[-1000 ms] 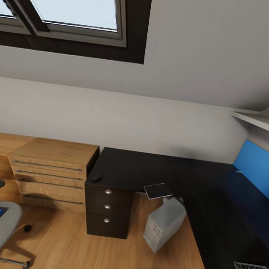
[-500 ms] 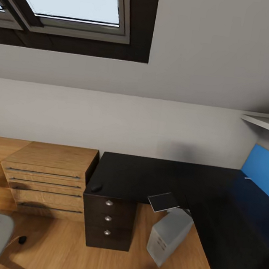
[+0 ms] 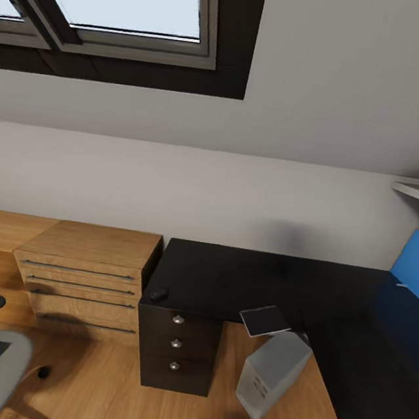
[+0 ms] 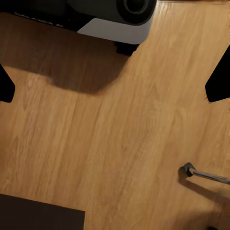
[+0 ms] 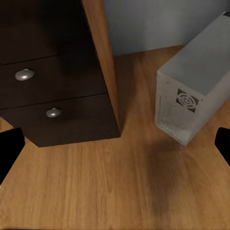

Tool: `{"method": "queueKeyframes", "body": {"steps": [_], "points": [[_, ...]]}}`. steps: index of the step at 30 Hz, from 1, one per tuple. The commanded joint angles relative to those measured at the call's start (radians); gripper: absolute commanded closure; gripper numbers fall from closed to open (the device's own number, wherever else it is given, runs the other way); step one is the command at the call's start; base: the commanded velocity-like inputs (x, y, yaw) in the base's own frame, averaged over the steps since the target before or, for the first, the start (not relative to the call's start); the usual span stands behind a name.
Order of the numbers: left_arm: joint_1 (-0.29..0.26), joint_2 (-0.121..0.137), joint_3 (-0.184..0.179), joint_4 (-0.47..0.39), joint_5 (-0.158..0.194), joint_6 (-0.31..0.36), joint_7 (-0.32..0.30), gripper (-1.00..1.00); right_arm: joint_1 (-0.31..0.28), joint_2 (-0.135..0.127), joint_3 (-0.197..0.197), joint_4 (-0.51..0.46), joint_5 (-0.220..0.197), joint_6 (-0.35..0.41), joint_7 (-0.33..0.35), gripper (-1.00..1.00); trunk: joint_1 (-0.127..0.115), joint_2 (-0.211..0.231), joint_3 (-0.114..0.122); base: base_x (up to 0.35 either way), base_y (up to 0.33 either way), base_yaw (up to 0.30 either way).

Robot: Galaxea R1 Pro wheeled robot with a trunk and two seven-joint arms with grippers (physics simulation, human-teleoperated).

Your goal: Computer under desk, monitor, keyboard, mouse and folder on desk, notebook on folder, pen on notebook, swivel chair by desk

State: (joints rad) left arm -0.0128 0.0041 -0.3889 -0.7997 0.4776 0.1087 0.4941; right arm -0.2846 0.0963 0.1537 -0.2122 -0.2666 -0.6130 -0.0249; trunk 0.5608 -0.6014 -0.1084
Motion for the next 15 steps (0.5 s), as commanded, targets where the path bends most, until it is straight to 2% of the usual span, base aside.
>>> {"method": "queueKeyframes", "body": {"steps": [1,15], "points": [[-0.001,0.001,-0.004,-0.001,0.002,0.005,0.008,-1.0,-0.001,0.0,0.009,0.0,-0.009,-0.004,-0.003,-1.0,0.0,-0.002,-0.002,0.0,0.0,0.269],[-0.001,-0.001,-0.008,0.003,0.001,0.005,0.006,-1.0,-0.001,0.0,0.009,0.001,-0.009,-0.004,-0.003,-1.0,0.0,-0.002,-0.003,0.0,0.0,0.273]]}}
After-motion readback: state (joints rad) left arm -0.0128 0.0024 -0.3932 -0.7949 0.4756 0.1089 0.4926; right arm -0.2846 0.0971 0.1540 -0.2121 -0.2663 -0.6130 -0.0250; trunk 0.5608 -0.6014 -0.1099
